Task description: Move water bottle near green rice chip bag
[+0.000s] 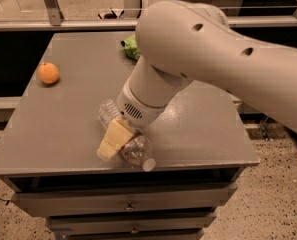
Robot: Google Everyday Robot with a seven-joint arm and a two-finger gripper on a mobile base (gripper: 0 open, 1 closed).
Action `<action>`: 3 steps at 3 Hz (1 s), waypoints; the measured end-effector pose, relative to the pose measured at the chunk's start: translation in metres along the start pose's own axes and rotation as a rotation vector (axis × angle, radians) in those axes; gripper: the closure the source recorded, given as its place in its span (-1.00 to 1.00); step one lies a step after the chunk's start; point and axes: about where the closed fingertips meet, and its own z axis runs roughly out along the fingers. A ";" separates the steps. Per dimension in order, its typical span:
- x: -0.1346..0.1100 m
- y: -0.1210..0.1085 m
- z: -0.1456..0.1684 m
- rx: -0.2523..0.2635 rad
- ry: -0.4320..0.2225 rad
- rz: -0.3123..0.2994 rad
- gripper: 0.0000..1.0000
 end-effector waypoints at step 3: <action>0.003 -0.023 -0.010 0.135 0.035 -0.043 0.77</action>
Offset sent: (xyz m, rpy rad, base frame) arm 0.0173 -0.0160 0.0045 -0.1089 -0.1201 -0.0475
